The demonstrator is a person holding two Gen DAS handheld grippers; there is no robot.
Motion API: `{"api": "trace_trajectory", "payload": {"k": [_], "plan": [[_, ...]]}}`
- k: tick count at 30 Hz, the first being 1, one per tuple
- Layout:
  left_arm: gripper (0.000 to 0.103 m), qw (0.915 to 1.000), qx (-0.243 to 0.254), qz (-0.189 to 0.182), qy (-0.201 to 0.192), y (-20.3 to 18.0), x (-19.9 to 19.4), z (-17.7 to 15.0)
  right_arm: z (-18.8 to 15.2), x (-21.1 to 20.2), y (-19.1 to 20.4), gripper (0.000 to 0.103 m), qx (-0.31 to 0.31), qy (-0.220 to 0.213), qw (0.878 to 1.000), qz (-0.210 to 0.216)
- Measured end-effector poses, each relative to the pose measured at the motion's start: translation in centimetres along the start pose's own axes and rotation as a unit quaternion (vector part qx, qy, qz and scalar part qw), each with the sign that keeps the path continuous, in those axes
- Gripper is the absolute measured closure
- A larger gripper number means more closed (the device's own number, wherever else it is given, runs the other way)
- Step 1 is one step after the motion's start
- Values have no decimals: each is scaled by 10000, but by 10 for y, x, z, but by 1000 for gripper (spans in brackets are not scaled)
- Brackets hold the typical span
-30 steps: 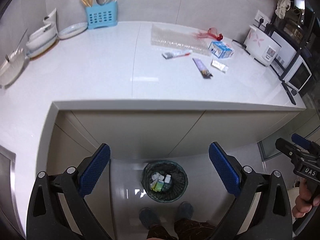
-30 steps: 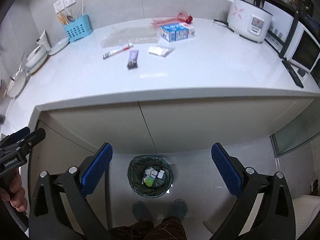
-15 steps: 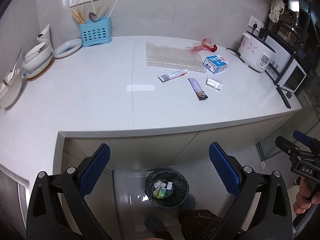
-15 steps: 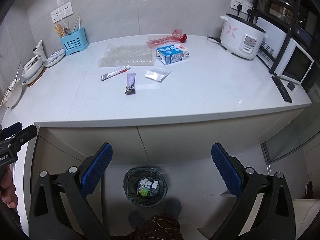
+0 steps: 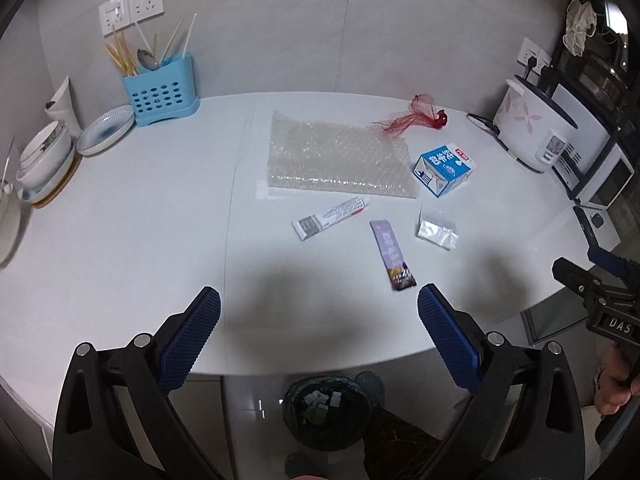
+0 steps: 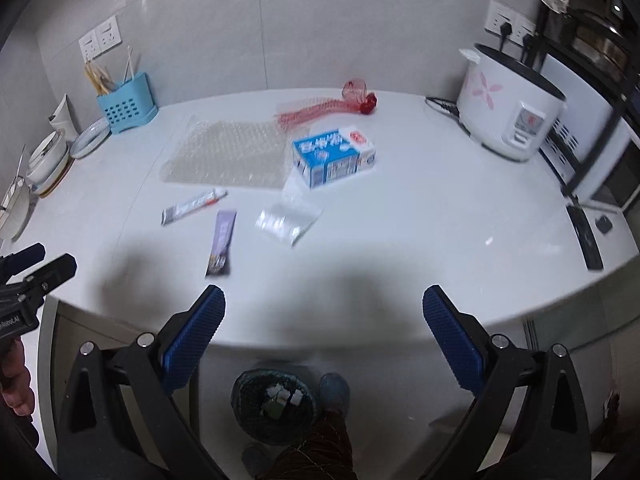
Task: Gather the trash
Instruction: 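Grasp the white ointment tube with the left tool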
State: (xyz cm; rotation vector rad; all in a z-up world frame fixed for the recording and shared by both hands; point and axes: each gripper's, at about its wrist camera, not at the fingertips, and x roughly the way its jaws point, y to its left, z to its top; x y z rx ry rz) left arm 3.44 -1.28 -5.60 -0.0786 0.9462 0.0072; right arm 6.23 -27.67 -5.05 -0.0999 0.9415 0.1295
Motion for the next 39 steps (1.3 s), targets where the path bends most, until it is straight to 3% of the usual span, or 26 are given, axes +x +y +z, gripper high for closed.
{"api": "trace_trajectory", "payload": {"k": [7,15,21,28,34,39], "plan": [[6,9998,15,151,155,-14,52,50,54,41,-39,8,-76,153,9997,186],[6,9985,304,200,401,-23,113,81,86,82,-65,8,-170,385,9988,257],[11,9933,628,95,970,-26,159,83,91,102,-66,8,-411,572,9971,292],[21,9870,751,267,1394,-23,191,77,98,125,-59,8,-513,773,9950,360],[44,9820,821,301,1672,-22,205,70,105,137,-51,8,-602,847,9940,350],[73,9809,732,183,1790,-25,205,71,111,144,-45,8,-630,881,9935,346]]}}
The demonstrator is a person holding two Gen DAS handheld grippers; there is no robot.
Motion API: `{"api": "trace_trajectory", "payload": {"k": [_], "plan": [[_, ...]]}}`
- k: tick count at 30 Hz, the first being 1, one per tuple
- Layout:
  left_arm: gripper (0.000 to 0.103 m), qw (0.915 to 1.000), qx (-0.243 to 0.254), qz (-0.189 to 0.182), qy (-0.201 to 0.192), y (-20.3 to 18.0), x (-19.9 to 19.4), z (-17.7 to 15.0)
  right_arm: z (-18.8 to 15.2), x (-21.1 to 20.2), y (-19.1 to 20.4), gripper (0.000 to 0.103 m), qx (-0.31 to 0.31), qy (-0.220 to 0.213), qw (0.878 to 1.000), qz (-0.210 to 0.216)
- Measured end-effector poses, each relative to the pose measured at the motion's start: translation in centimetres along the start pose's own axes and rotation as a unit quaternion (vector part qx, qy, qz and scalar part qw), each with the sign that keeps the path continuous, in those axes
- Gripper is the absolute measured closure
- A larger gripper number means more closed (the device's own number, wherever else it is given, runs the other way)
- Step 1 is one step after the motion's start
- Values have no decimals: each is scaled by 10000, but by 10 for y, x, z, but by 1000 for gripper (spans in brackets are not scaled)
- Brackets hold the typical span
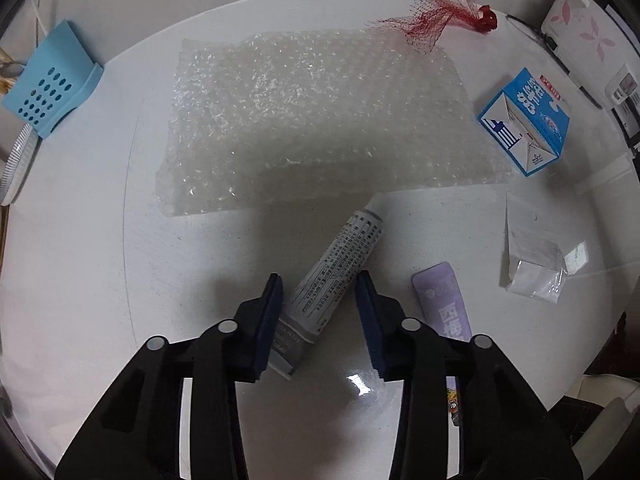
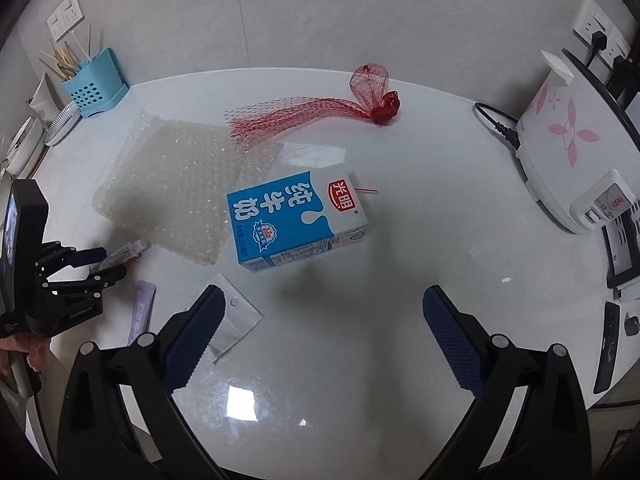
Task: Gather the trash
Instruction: 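Grasp the white ointment tube with the left tool, then grasp the blue-and-white milk carton with the right tool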
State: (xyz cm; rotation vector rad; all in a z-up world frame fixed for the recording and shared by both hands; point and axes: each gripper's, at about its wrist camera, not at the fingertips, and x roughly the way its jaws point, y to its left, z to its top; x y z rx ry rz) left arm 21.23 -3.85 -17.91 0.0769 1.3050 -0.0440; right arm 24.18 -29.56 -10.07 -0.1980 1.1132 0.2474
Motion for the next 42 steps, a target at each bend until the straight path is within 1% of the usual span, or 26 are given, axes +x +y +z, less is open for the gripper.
{"api": "trace_trajectory", "payload": {"k": [2,7,10,12,16,18,21,27,29,30,34,38,40,42], "plan": [[82,10000,10,24,32,-3,0,1,2,1,1,8,18,20,10000,2],[82,9997,-221,-45,57,0,-1,-2,14,8,5,8,200,160,9997,-37],[82,9997,-234,1,-14,-2,-6,-7,21,14,4,8,613,313,9976,0],[82,9996,-268,23,-87,-2,-10,-11,26,20,0,8,1057,476,9932,34],[82,9990,-377,47,-217,3,-21,-19,35,38,-8,8,1948,805,9775,115],[82,9987,-415,52,-277,5,-27,-23,37,51,-13,8,2413,1017,9649,173],[82,9985,-449,22,-321,9,-32,-29,41,67,-19,8,2964,1204,9472,233],[82,9980,-483,-12,-411,13,-38,-32,49,98,-29,8,3699,1474,9173,-65],[82,9977,-519,-22,-439,14,-39,-33,50,108,-32,8,3920,1607,9058,-79],[82,9976,-529,-16,-451,15,-40,-34,50,111,-33,8,4008,1608,9020,-9],[82,9973,-558,-72,-472,14,-42,-38,58,115,-33,8,4178,1609,8942,-65],[82,9970,-571,-87,-516,14,-47,-43,62,118,-29,8,4185,1628,8935,-53],[82,9968,-591,-74,-533,16,-49,-43,63,121,-27,8,4144,1645,8950,-163],[82,9966,-618,-58,-537,18,-51,-43,62,126,-27,8,4170,1743,8918,-227]]}}
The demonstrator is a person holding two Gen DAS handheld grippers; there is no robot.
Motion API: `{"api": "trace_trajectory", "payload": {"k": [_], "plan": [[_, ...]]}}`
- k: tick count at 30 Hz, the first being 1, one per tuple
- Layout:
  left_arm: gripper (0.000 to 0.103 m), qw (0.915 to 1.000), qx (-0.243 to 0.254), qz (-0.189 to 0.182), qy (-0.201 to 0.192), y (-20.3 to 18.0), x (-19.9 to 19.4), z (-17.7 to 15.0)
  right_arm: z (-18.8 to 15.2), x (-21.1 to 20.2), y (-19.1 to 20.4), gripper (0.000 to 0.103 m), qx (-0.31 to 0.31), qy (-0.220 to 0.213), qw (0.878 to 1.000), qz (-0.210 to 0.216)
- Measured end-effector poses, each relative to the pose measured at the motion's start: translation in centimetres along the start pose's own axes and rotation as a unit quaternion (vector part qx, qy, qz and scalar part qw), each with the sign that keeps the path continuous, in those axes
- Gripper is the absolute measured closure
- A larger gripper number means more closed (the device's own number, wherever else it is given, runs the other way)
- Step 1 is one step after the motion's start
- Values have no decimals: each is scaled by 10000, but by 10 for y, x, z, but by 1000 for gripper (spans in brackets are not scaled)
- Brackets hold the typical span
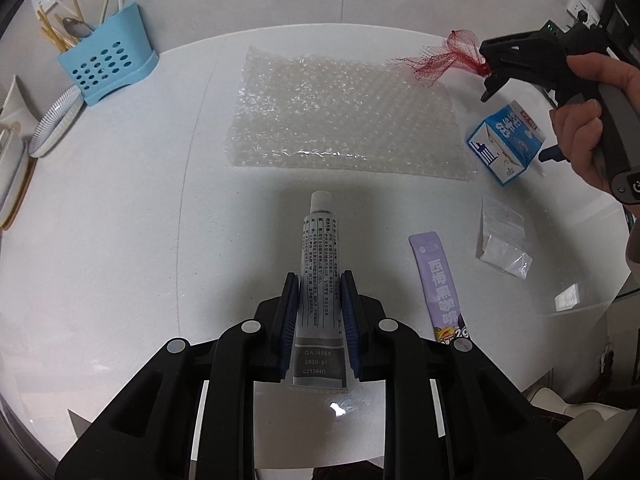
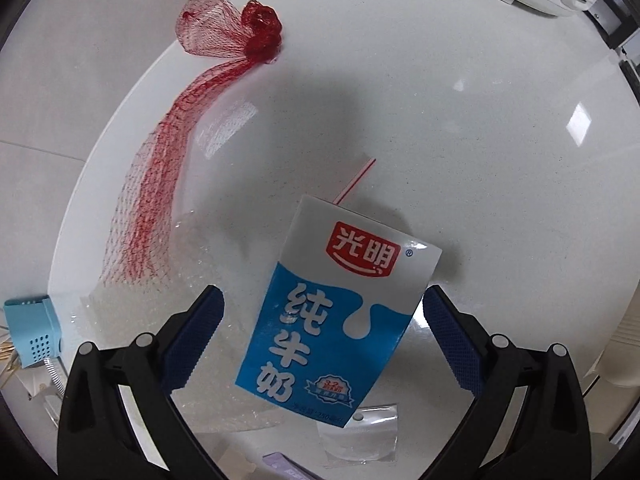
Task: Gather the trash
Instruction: 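Grasp the blue-and-white milk carton with the right tool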
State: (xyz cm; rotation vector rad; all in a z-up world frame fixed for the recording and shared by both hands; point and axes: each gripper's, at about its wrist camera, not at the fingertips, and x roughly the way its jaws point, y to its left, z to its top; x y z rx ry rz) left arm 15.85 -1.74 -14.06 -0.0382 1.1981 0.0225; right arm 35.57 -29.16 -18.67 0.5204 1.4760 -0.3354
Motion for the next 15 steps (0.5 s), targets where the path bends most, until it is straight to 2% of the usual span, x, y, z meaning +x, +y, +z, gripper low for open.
{"api": "trace_trajectory", "payload": {"k": [6,9,10,11,15], "plan": [[82,10000,-26,31,-45,1,-7,0,2,17,0,10,6,187,9995,-263],[82,10000,-36,39,-60,1,-10,0,4,19,-1,17,-21,154,9993,-335],[82,10000,-37,45,-59,1,-10,0,5,18,0,22,-50,106,9994,-340],[82,10000,-44,50,-59,1,-11,-1,5,16,0,31,-78,60,9994,-345],[82,9999,-55,69,-79,0,-15,-2,4,6,3,36,-230,-77,9993,-281]]}}
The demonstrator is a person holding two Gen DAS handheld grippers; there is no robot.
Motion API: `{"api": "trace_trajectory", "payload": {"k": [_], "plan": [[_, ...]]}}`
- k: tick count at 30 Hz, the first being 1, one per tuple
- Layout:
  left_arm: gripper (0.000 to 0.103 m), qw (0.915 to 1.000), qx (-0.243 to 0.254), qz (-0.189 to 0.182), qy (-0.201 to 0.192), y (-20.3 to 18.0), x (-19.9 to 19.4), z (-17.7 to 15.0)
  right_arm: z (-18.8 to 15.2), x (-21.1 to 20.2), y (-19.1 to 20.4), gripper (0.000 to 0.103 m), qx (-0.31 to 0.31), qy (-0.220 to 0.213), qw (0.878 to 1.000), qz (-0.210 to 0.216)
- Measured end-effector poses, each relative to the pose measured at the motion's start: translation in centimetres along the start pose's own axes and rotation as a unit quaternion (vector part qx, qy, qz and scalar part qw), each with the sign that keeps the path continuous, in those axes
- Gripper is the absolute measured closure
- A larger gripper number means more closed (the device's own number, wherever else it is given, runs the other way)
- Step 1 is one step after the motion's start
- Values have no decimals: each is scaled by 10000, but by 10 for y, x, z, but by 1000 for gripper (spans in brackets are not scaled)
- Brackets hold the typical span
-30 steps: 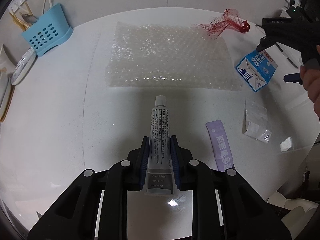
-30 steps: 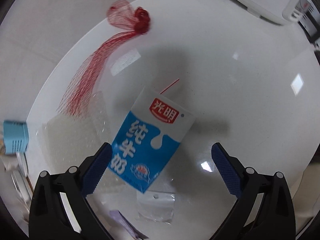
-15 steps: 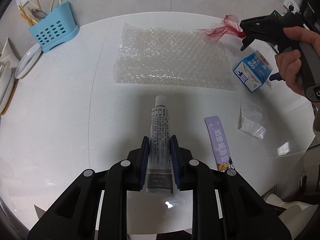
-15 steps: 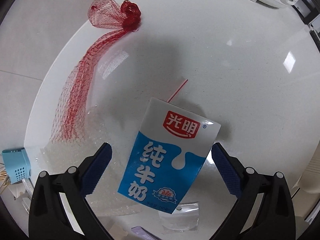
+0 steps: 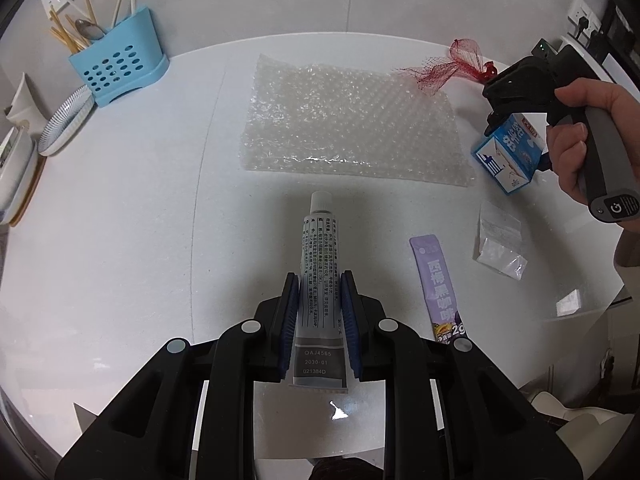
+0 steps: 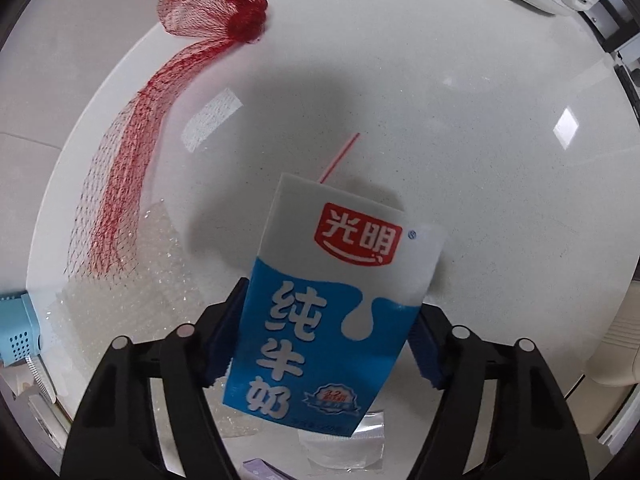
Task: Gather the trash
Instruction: 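Grasp the blue-and-white milk carton with the right tool, then carry the ointment tube and milk carton down over the wastebasket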
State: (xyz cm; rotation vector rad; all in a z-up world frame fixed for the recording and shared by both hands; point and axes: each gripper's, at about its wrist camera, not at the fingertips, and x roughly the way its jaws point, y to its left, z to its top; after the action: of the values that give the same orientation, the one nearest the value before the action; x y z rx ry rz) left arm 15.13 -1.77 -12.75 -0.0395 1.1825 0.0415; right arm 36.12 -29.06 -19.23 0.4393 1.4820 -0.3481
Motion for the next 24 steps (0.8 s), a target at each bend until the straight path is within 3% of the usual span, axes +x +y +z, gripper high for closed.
{"api": "trace_trajectory", "payload": {"k": [8,15,20,24], "plan": [[82,10000,6,25,-40,4,-12,-4,-16,-23,-5,37,-332,-330,9987,213],[82,9999,10,70,-122,8,-23,-7,-39,-61,-3,37,-782,-970,9918,268],[82,9997,33,58,-243,7,-31,-8,-69,-97,-10,37,-1276,-1611,9780,370],[82,9992,98,21,-385,4,-42,-12,-94,-124,-19,37,-1704,-2230,9591,374]]}}
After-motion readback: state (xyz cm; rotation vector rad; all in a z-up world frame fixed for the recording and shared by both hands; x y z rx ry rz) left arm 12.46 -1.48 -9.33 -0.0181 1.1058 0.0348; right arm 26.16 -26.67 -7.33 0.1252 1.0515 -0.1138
